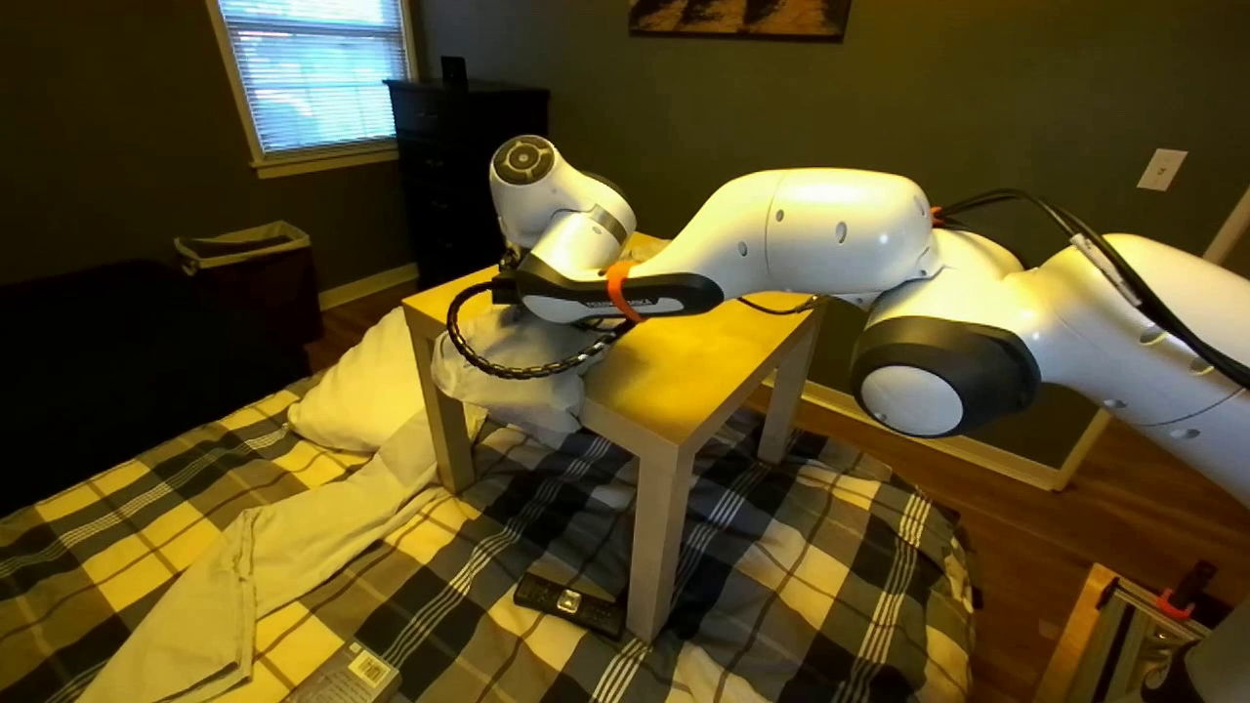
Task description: Fold the cloth on the table
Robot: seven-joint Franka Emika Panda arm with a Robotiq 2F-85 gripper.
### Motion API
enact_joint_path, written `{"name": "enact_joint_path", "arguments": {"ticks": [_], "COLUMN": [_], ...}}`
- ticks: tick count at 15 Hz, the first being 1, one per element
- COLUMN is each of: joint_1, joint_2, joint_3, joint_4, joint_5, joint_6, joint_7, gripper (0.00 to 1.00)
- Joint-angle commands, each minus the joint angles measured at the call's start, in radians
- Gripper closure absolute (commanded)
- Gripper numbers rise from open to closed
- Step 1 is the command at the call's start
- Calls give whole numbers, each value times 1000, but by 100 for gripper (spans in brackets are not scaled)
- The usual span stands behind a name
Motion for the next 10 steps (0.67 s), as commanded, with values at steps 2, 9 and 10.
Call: {"name": "enact_joint_path", "arguments": {"ticks": [2,9,10], "joint_1": [3,28,30], "joint_2": [-35,-167,-186], "joint_3": [-22,-152,-165], "joint_4": [50,104,96], "joint_5": [-6,-112,-128], "joint_6": [-85,-369,-413], "joint_7": [-38,-148,-194], "gripper": [51,1,0]}}
